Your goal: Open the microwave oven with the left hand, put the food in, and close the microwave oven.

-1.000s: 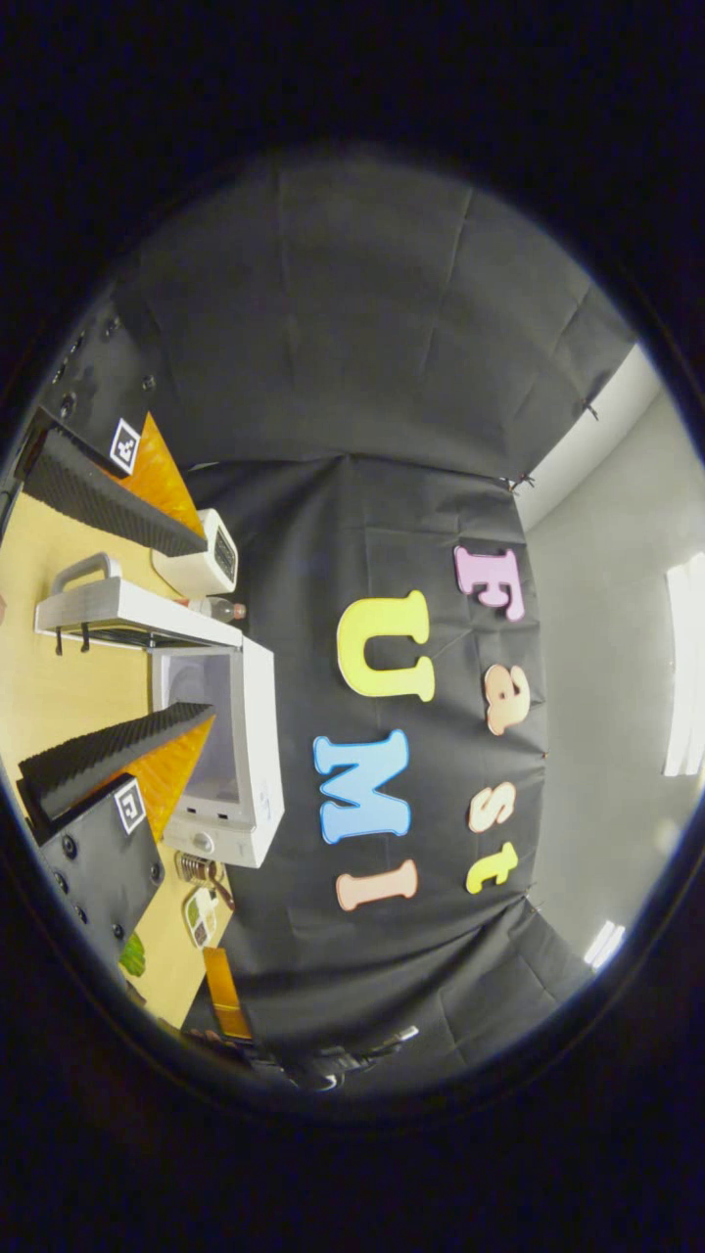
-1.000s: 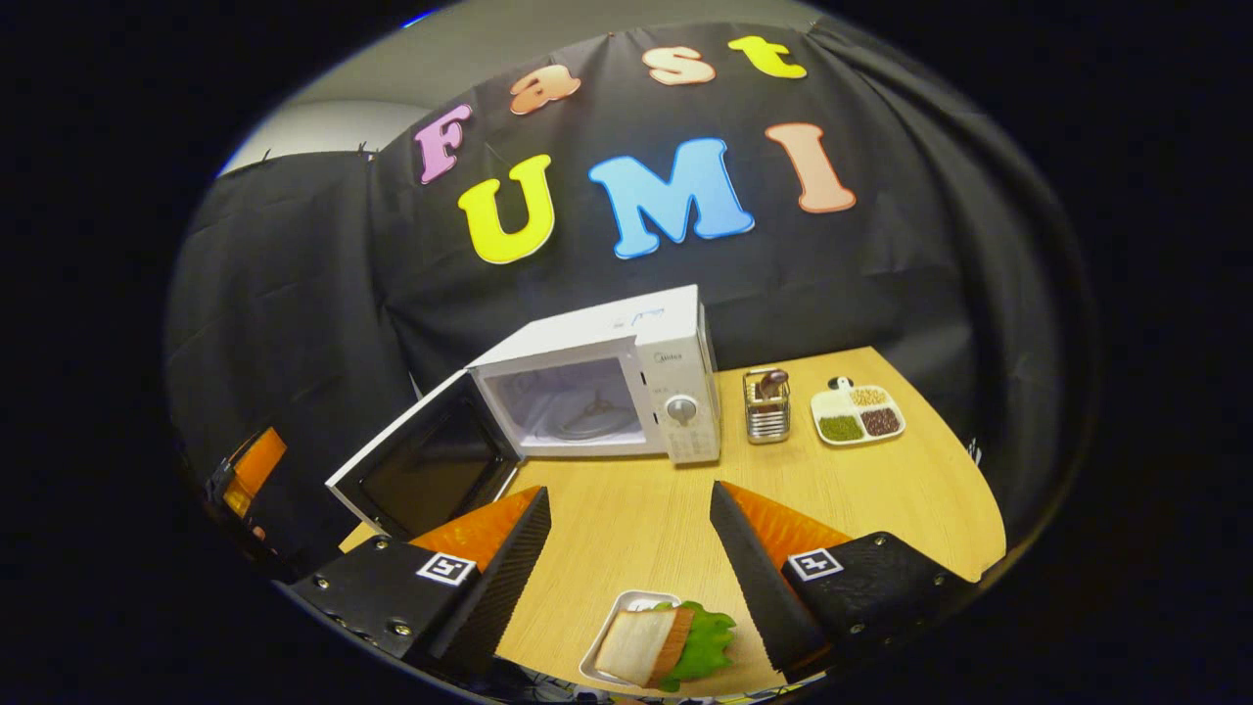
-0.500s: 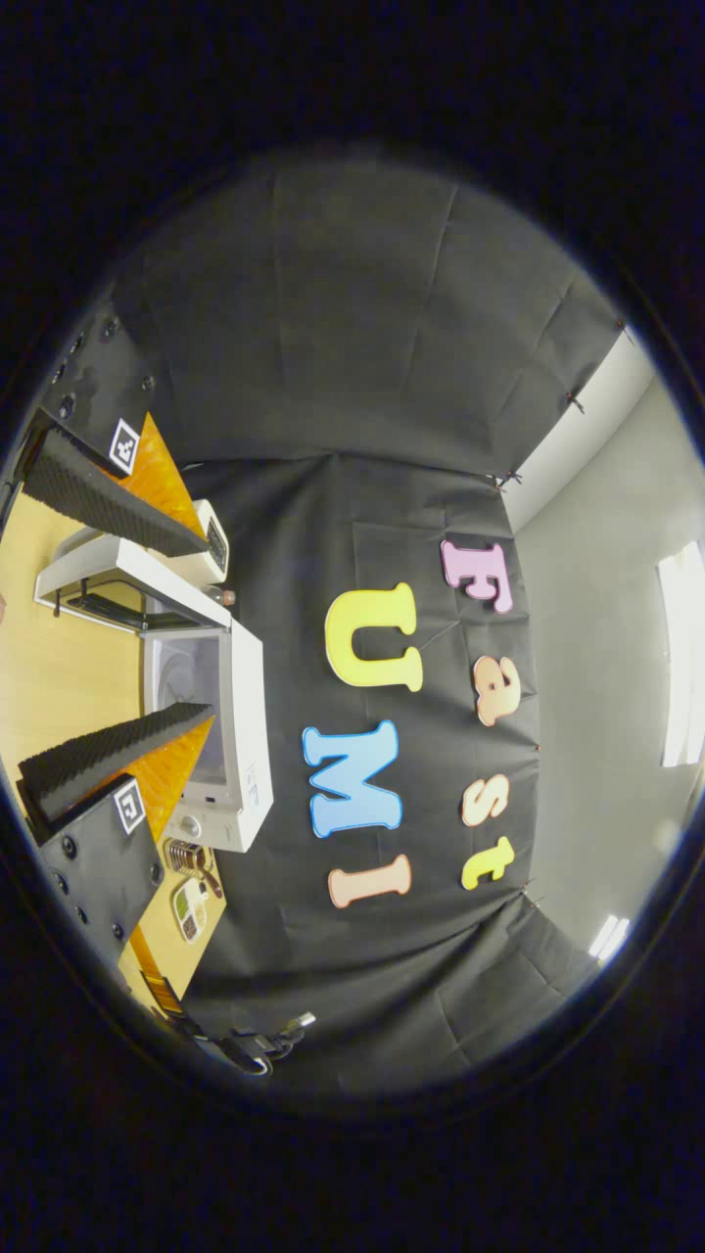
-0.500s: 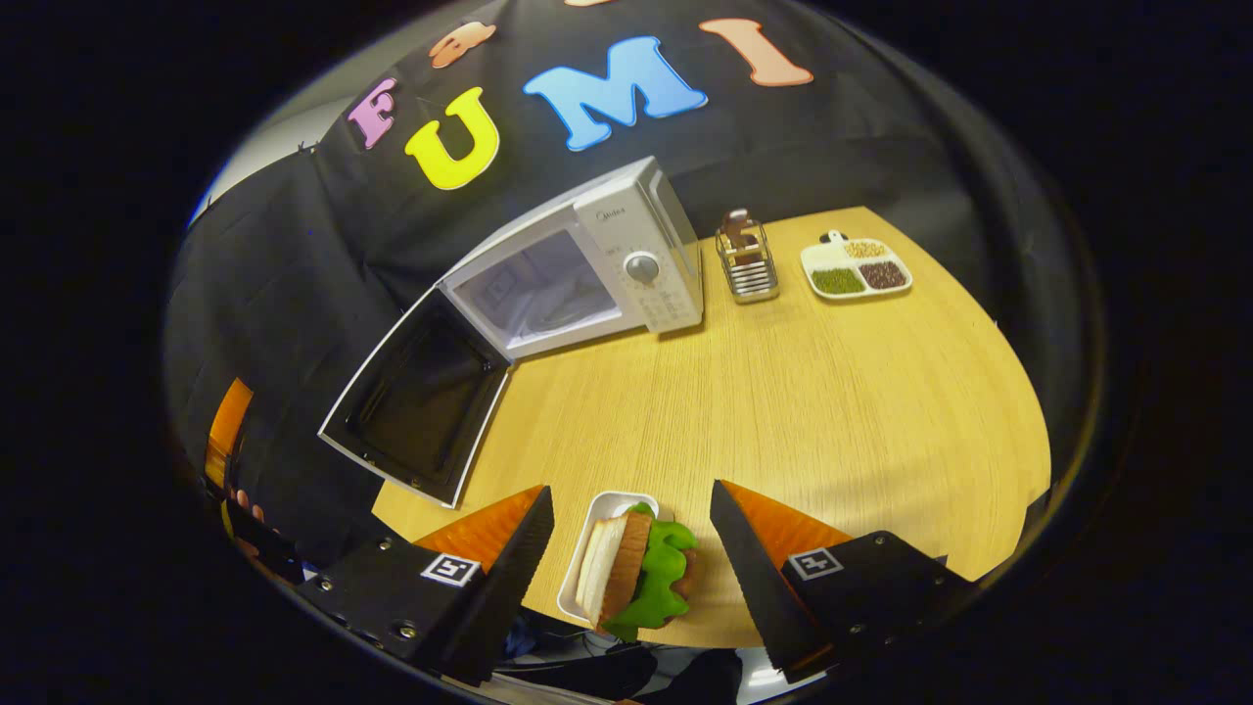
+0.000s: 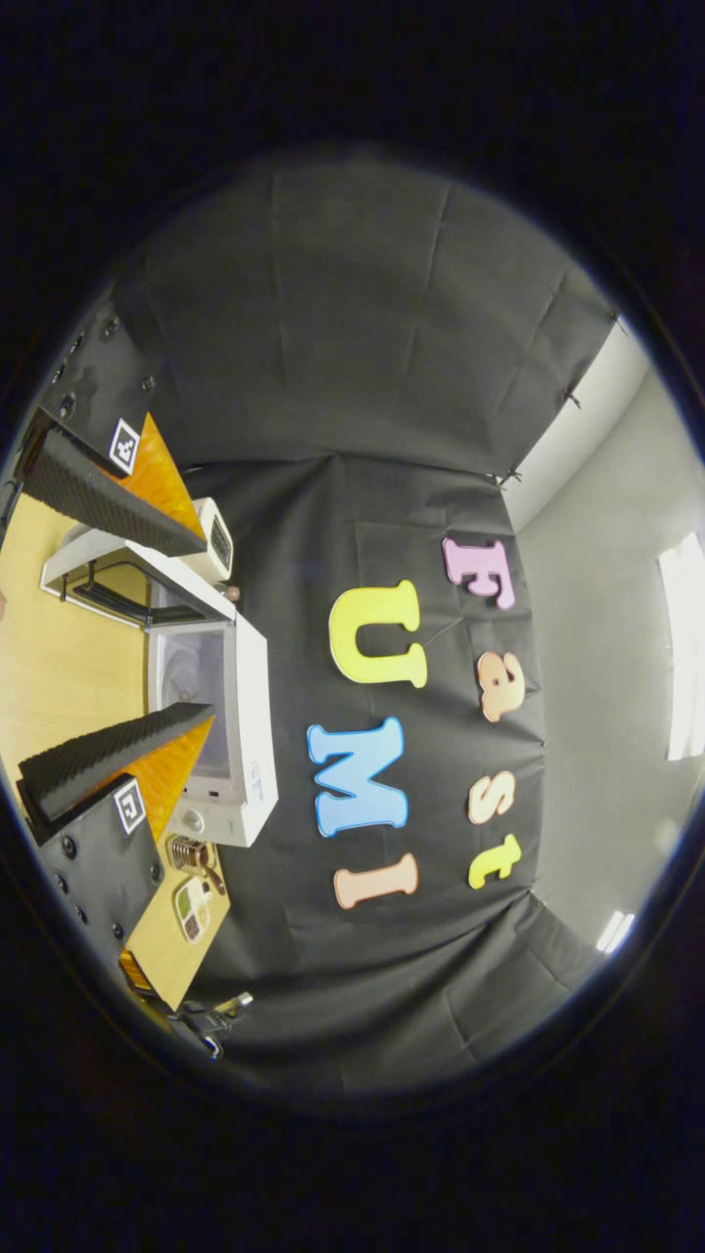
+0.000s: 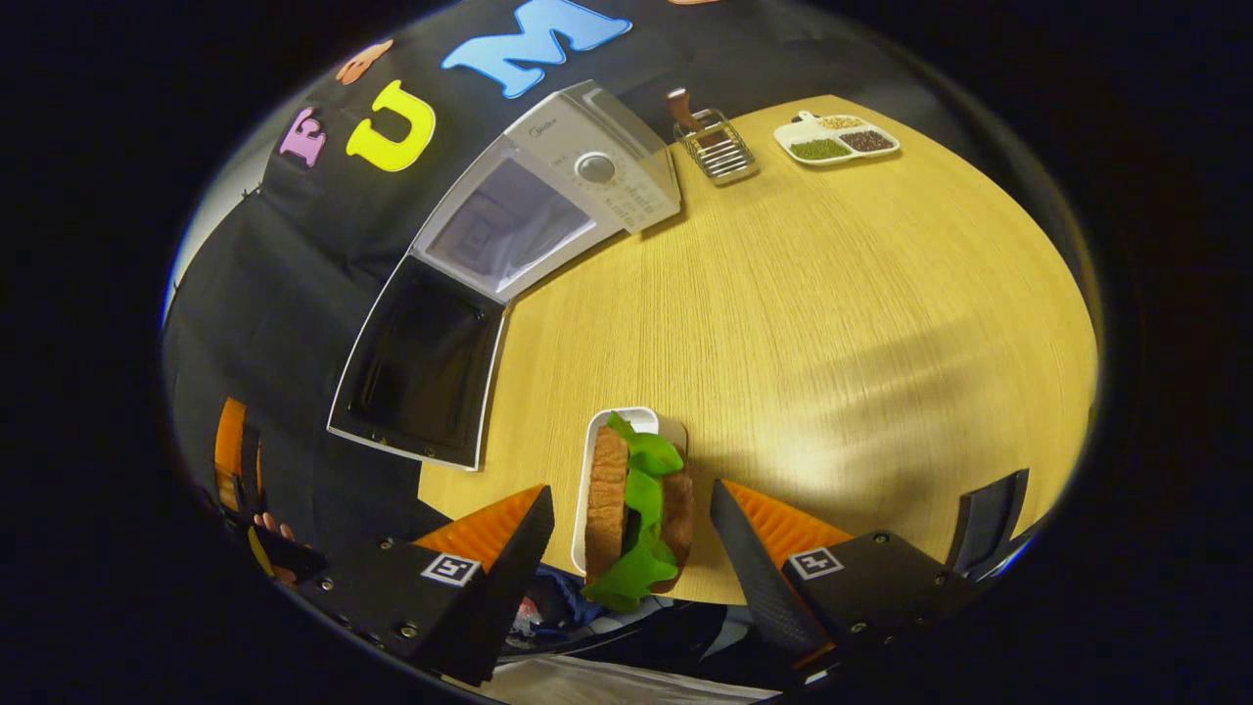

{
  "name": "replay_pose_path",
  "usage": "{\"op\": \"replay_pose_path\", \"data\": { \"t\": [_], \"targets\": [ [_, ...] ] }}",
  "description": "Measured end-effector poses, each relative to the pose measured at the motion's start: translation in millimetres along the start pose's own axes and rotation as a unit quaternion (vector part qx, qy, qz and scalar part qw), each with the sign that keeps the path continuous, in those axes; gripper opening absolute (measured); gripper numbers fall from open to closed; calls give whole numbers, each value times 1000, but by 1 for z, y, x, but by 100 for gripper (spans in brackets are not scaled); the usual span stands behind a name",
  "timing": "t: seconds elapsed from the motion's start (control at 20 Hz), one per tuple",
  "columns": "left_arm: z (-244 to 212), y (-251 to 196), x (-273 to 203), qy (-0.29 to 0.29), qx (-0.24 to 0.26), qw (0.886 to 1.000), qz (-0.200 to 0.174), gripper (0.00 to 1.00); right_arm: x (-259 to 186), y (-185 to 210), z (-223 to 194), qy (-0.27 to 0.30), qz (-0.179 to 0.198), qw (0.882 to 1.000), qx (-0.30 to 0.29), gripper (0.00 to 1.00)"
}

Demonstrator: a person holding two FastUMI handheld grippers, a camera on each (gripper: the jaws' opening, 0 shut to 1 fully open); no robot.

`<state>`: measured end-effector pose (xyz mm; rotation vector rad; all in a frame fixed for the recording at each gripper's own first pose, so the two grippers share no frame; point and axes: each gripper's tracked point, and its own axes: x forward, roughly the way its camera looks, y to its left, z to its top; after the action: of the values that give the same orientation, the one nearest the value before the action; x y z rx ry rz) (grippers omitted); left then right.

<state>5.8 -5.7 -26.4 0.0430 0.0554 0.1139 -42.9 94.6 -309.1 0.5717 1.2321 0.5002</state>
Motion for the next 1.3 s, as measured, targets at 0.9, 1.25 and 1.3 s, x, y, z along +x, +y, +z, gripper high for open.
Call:
{"op": "replay_pose_path", "data": {
  "t": [0.9,1.25,1.3],
  "targets": [
    [20,44,35,-27,-13,1000,6,97,-9,68,46,-39,48,998,24,36],
    [35,93,74,-55,-15,998,-13,96,31,143,96,-128,96,985,63,36],
    [33,103,79,-54,-19,998,-10,96,39,152,103,-139,102,983,68,35]
  ]
}}
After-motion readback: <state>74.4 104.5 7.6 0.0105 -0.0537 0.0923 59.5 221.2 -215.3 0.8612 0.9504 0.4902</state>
